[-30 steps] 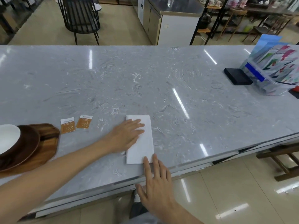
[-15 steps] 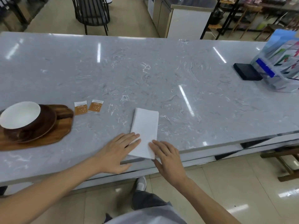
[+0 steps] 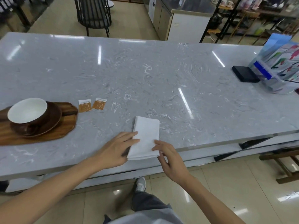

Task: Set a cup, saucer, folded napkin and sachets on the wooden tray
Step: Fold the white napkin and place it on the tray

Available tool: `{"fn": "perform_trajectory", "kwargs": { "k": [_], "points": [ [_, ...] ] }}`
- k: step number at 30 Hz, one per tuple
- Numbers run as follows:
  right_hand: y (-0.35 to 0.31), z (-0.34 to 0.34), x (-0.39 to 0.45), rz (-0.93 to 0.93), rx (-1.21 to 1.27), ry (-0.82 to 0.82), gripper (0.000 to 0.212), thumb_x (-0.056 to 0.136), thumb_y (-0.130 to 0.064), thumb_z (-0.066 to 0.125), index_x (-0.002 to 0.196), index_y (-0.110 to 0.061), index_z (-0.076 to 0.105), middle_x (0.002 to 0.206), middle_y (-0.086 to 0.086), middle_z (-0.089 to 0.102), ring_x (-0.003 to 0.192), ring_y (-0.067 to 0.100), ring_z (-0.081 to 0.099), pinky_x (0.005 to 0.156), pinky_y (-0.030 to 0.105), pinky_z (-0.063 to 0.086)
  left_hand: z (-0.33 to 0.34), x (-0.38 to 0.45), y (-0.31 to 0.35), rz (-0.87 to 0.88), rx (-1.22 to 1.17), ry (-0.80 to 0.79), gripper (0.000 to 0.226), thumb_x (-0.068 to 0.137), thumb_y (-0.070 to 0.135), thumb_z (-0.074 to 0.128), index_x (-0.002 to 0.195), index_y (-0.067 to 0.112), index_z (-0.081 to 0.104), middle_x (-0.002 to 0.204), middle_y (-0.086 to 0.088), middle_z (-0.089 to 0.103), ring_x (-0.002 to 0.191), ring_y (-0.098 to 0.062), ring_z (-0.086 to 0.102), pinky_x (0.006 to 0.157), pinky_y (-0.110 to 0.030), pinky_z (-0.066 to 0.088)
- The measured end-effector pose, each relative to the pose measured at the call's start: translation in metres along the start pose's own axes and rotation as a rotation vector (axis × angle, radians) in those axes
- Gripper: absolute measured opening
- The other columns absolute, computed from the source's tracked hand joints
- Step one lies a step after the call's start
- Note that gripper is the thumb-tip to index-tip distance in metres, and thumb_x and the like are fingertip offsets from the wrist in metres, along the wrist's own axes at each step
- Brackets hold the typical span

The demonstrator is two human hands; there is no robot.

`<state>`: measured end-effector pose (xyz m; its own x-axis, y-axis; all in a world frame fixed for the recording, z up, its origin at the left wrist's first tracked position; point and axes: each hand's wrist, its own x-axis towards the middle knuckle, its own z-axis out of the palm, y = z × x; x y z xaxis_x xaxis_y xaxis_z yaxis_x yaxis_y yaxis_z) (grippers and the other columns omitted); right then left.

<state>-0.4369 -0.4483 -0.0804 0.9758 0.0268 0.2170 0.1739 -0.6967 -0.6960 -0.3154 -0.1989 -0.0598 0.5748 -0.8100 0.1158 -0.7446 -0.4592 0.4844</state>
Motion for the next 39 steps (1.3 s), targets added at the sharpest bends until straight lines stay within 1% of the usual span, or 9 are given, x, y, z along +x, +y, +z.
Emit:
{"fn": "perform_trajectory", "kwargs": {
  "k": [5,9,13,16,19,24,27,32,39],
  "points": [
    [0.003,-0.004,0.008,0.099,0.058,-0.019,0.031,0.104,-0.031,0.047,0.133,-0.038,0.056,0.127,-0.015,0.060,0.110,0.005,0.060,0.084,0.018,0.053,-0.006,0.008,-0.005,-0.055,-0.150,0.041,0.041,0.088,0.004,0.072,0.128,0.014,0.070,0.122,-0.008,0.072,0.106,-0.018,0.062,0.091,-0.036,0.053],
    [0.010,-0.005,0.017,0.165,0.038,-0.104,0.037,0.098,-0.021,0.065,0.133,-0.030,0.059,0.127,-0.007,0.061,0.106,0.007,0.061,0.082,0.018,0.055,-0.009,0.016,-0.009,-0.141,-0.214,0.081,0.031,0.092,0.009,0.069,0.121,0.020,0.071,0.087,0.003,0.059,0.077,0.008,0.048,0.071,-0.020,0.042],
    [0.007,-0.009,0.034,0.189,0.074,-0.041,0.010,0.104,-0.030,0.059,0.099,-0.034,0.067,0.089,-0.017,0.066,0.080,0.005,0.061,0.067,0.017,0.048,-0.010,0.027,-0.010,-0.208,-0.300,0.105,0.013,0.099,0.031,0.062,0.102,0.023,0.071,0.078,0.004,0.067,0.068,-0.004,0.059,0.063,-0.029,0.048],
    [0.006,-0.011,0.049,0.300,0.115,-0.014,0.026,0.104,-0.040,0.056,0.086,-0.024,0.064,0.073,-0.006,0.064,0.065,0.010,0.058,0.061,0.034,0.049,-0.008,0.036,-0.016,-0.321,-0.375,0.151,0.024,0.098,0.034,0.062,0.084,0.016,0.065,0.071,-0.003,0.068,0.063,-0.013,0.064,0.062,-0.032,0.050],
    [0.004,-0.008,0.060,0.421,0.246,0.032,0.021,0.103,-0.037,0.060,0.085,-0.030,0.067,0.064,-0.011,0.066,0.058,0.007,0.063,0.056,0.032,0.054,-0.005,0.043,-0.018,-0.392,-0.439,0.187,0.022,0.099,0.030,0.062,0.080,0.018,0.063,0.067,-0.001,0.069,0.062,-0.010,0.067,0.061,-0.027,0.051],
    [0.001,0.001,0.074,0.648,0.375,0.152,0.017,0.098,-0.035,0.067,0.093,-0.019,0.072,0.063,-0.002,0.074,0.052,0.014,0.071,0.050,0.025,0.057,-0.001,0.061,-0.019,-0.479,-0.430,0.195,0.024,0.099,0.030,0.062,0.083,0.012,0.062,0.062,-0.001,0.070,0.054,-0.007,0.068,0.064,-0.034,0.056],
    [0.001,0.006,0.076,0.723,0.412,0.227,0.016,0.094,-0.034,0.071,0.093,-0.018,0.068,0.066,0.001,0.076,0.053,0.017,0.073,0.053,0.030,0.060,0.001,0.067,-0.024,-0.569,-0.489,0.202,0.022,0.094,0.030,0.069,0.082,0.012,0.069,0.060,-0.001,0.073,0.053,-0.011,0.071,0.062,-0.034,0.061],
    [0.005,0.010,0.073,0.740,0.420,0.280,0.010,0.092,-0.028,0.073,0.094,-0.020,0.067,0.072,0.000,0.075,0.053,0.019,0.073,0.054,0.030,0.061,0.002,0.067,-0.029,-0.645,-0.667,0.241,0.010,0.087,0.030,0.079,0.083,0.022,0.073,0.067,0.000,0.075,0.052,-0.015,0.071,0.054,-0.028,0.061],
    [0.003,0.013,0.065,0.721,0.462,0.315,0.012,0.092,-0.027,0.074,0.101,-0.027,0.066,0.076,-0.002,0.077,0.059,0.016,0.074,0.059,0.034,0.063,0.007,0.068,-0.033,-0.662,-0.764,0.269,0.004,0.085,0.034,0.080,0.086,0.037,0.077,0.072,0.004,0.076,0.049,-0.012,0.066,0.056,-0.033,0.060]
  ]
}}
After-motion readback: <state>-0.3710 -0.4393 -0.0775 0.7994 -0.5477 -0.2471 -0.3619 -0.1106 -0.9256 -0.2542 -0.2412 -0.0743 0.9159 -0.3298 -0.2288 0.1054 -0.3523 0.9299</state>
